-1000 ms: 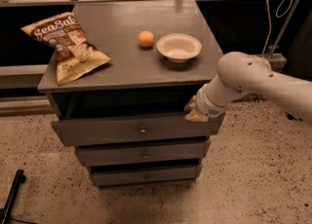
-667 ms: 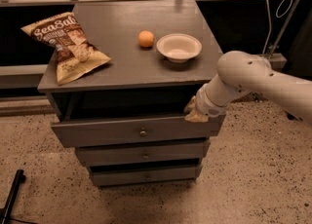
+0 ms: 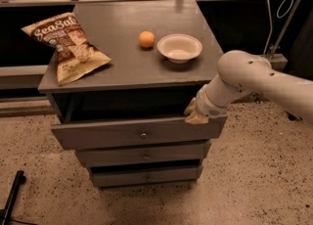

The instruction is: Open top drawer

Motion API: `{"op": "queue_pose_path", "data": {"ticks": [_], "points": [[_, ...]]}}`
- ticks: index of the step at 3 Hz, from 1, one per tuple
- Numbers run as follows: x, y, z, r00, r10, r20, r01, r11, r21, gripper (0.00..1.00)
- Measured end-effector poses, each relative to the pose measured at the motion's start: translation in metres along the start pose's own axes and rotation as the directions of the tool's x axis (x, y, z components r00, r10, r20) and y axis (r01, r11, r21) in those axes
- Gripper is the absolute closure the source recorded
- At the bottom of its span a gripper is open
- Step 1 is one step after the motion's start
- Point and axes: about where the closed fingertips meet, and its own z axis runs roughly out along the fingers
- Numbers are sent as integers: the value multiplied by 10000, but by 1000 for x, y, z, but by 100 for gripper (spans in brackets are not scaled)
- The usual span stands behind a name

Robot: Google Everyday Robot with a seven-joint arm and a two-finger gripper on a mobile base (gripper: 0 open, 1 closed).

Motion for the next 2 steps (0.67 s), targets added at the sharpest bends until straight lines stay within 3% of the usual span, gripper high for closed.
{"op": "queue_pose_path", "data": {"ticks": [2], "points": [[-1,0,0,10000,1,25,-1,10000,-61,100]]}}
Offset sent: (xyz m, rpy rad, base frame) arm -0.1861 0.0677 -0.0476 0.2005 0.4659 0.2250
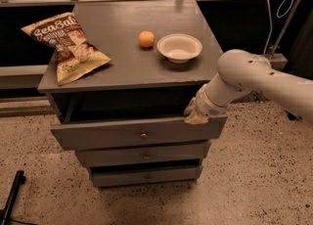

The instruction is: Open top drawer

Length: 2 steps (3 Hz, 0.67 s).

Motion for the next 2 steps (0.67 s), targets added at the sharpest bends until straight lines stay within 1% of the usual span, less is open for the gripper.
{"op": "queue_pose_path", "data": {"ticks": [1,2], "points": [[-2,3,0,10000,4,51,-3,9999,-121,100],[-2,3,0,10000,4,54,-3,9999,-127,82]]}}
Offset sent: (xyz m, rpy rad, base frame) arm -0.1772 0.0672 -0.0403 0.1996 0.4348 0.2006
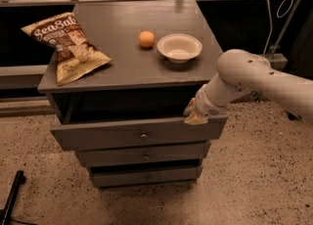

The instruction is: Open top drawer

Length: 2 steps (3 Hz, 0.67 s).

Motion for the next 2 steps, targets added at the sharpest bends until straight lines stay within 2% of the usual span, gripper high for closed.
{"op": "queue_pose_path", "data": {"ticks": [2], "points": [[-2,4,0,10000,4,80,-3,9998,-175,37]]}}
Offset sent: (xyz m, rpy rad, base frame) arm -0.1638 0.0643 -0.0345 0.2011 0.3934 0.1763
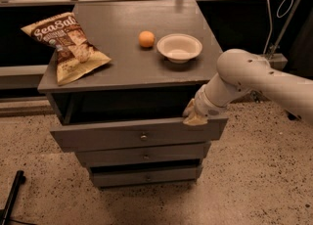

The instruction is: Open top drawer

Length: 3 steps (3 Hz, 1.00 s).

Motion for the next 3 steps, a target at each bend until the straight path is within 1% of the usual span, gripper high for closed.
{"op": "queue_pose_path", "data": {"ticks": [1,2,3], "points": [[-3,9,2,9999,13,116,-10,9997,-235,12],[-18,63,18,9971,134,747,-15,9877,-1562,0],[-23,78,23,9954,191,938,0,9800,-1988,0]]}}
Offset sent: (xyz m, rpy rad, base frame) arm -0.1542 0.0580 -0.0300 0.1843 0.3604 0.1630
